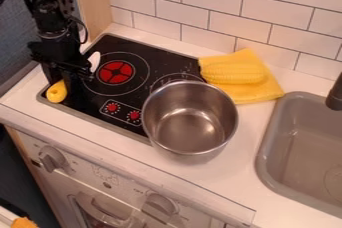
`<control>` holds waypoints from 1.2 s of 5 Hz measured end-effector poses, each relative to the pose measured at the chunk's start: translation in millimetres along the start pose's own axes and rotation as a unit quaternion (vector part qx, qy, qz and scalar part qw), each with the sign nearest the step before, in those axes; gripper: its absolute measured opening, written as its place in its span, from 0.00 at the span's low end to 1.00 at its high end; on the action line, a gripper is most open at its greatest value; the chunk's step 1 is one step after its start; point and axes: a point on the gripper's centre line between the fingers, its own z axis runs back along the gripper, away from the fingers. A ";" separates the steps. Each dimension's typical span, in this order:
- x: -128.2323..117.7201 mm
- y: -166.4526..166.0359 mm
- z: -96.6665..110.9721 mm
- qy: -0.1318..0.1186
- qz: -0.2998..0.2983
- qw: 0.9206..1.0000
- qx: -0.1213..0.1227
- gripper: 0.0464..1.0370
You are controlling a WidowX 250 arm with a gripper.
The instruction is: Take the plastic knife and place it on the upper side of the left burner
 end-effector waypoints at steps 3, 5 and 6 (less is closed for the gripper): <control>8.9 -3.2 41.5 -0.056 -0.071 0.996 -0.005 0.33; 21.6 -11.9 83.8 -0.114 -0.228 0.967 -0.025 0.33; 28.1 -20.0 99.3 -0.140 -0.329 0.933 -0.027 0.33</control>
